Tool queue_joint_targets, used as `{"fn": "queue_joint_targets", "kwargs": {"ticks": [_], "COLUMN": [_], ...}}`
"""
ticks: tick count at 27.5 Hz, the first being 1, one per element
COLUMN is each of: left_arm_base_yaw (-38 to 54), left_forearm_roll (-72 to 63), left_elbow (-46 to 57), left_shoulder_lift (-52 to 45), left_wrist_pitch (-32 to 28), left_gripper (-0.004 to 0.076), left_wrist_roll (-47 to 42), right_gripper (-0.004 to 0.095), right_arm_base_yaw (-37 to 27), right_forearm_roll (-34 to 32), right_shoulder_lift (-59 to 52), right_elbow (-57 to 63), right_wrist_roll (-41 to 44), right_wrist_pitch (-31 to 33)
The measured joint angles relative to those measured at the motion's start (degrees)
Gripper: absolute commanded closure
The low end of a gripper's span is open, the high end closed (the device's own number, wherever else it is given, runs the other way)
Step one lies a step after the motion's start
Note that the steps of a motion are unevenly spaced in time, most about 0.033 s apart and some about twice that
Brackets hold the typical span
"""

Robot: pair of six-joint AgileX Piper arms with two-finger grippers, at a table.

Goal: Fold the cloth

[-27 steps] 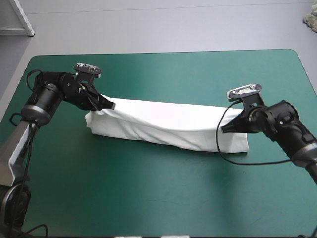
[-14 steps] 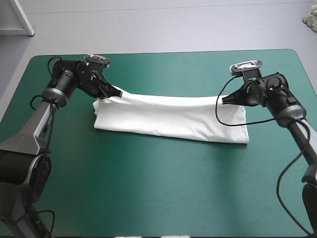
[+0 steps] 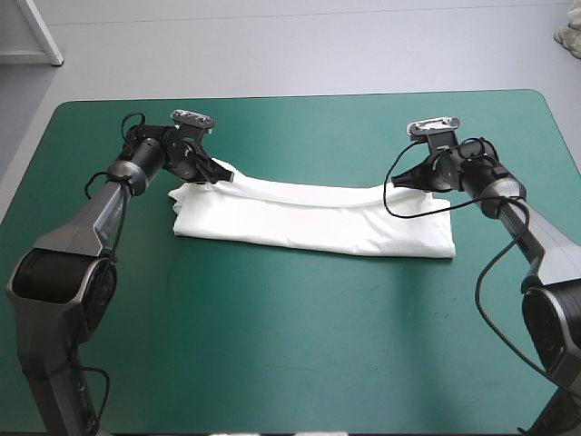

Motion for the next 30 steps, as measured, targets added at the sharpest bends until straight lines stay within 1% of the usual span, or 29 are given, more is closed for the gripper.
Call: {"fn": "queue_joint_targets", "kwargs": {"ticks": [1, 3, 4, 6, 9, 13, 16, 19, 21, 24, 25, 26, 28, 30], "left_arm_base_yaw": [0.0, 0.0, 0.0, 0.0, 0.0, 0.0, 0.0, 0.0, 0.0, -0.6, -1.0, -2.7, -5.9, -9.7], "left_forearm_roll": [0.2, 1.2, 1.6, 2.8, 4.0, 4.3, 4.0, 3.2, 1.1, -1.8, -2.1, -2.7, -3.5, -5.5], "left_elbow": [0.0, 0.0, 0.0, 0.0, 0.0, -0.4, -2.7, -6.8, -10.2, -14.5, -15.7, -17.3, -17.6, -17.6], "left_shoulder_lift": [0.0, 0.0, 0.0, 0.0, 0.0, -0.3, -1.2, -2.9, -4.2, -5.8, -6.1, -6.5, -6.5, -5.8], "left_wrist_pitch": [-0.5, -2.2, -2.7, -3.6, -4.3, -4.0, -2.0, 2.1, 6.2, 12.5, 14.1, 17.1, 19.0, 19.6], "left_gripper": [0.0398, 0.0295, 0.0241, 0.0194, 0.0188, 0.0188, 0.0188, 0.0191, 0.0213, 0.0276, 0.0337, 0.0365, 0.0486, 0.0603], "left_wrist_roll": [0.0, 0.0, 0.0, -0.1, -0.2, -0.3, -0.8, -1.7, -1.8, -1.8, -1.8, -1.8, -1.8, -1.7], "right_gripper": [0.0444, 0.0361, 0.0341, 0.034, 0.0341, 0.0341, 0.0341, 0.0341, 0.0341, 0.0341, 0.034, 0.0341, 0.0341, 0.0341], "right_arm_base_yaw": [-0.4, -1.1, -1.5, -2.3, -3.2, -3.2, -3.3, -3.3, -3.3, -3.3, -3.3, -3.4, -3.8, -6.1], "right_forearm_roll": [0.0, 0.0, 0.0, -0.1, 0.1, 2.2, 3.3, 3.4, 3.4, 3.2, 3.2, 3.2, 3.2, 3.9], "right_shoulder_lift": [0.1, 0.1, 0.1, 0.1, 0.1, -1.3, -4.4, -8.9, -11.7, -14.6, -15.2, -16.5, -17.8, -19.4], "right_elbow": [-0.1, -0.3, -0.4, -0.4, -0.4, -0.4, -0.4, -0.4, -0.4, -0.4, -0.4, -0.4, -0.4, -0.3], "right_wrist_roll": [0.4, 0.8, 1.4, 2.6, 3.5, 3.4, 2.9, 2.3, 1.4, 0.6, 0.3, -0.3, -1.1, -2.4], "right_wrist_pitch": [-0.6, -1.4, -1.8, -2.1, -2.0, -1.7, -0.5, 2.0, 4.3, 8.5, 9.5, 11.2, 12.7, 14.1]}}
